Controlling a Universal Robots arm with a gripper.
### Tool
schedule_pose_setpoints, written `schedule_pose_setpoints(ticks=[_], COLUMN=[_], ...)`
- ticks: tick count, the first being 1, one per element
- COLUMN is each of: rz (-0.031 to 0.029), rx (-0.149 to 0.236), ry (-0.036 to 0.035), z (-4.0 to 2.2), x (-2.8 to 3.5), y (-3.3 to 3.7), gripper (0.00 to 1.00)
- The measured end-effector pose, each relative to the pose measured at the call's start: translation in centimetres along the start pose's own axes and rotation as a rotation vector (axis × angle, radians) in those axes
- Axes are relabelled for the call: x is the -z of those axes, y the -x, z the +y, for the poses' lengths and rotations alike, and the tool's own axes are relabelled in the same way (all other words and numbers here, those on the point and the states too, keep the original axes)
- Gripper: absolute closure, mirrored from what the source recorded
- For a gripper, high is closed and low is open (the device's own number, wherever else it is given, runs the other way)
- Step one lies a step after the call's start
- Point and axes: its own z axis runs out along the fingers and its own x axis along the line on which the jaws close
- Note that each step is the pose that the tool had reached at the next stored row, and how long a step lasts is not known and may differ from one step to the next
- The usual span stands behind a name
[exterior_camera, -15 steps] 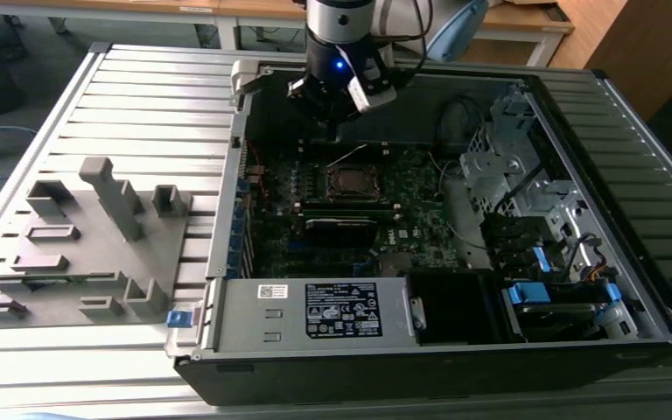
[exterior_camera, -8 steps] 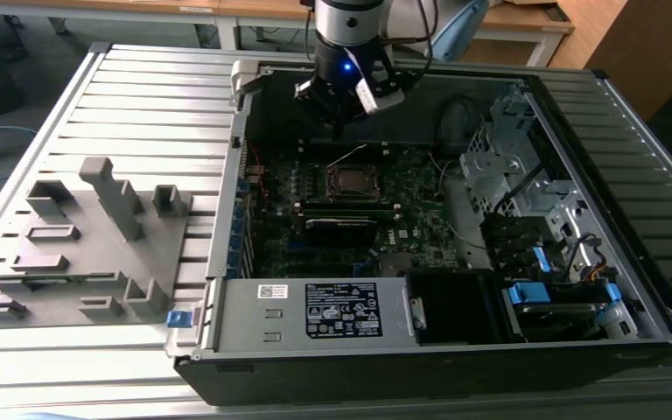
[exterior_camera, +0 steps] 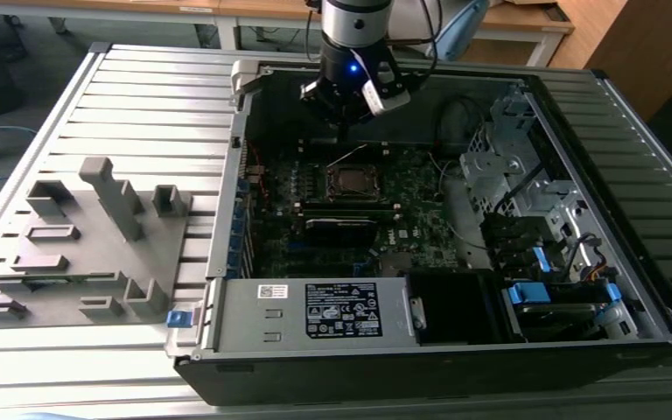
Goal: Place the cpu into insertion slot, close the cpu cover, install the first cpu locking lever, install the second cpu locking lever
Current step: 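Install the first cpu locking lever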
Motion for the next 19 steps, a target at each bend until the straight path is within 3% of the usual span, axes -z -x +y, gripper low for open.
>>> schedule_pose_setpoints(ticks=[5,19], rz=[-0.0001,-0.0001], rx=[0.0,0.0], ry=[0.0167,0.0167], z=[-0.06,-0.08], x=[-0.03,-0.3], y=[0.02,0.02], gripper=[0.89,0.89])
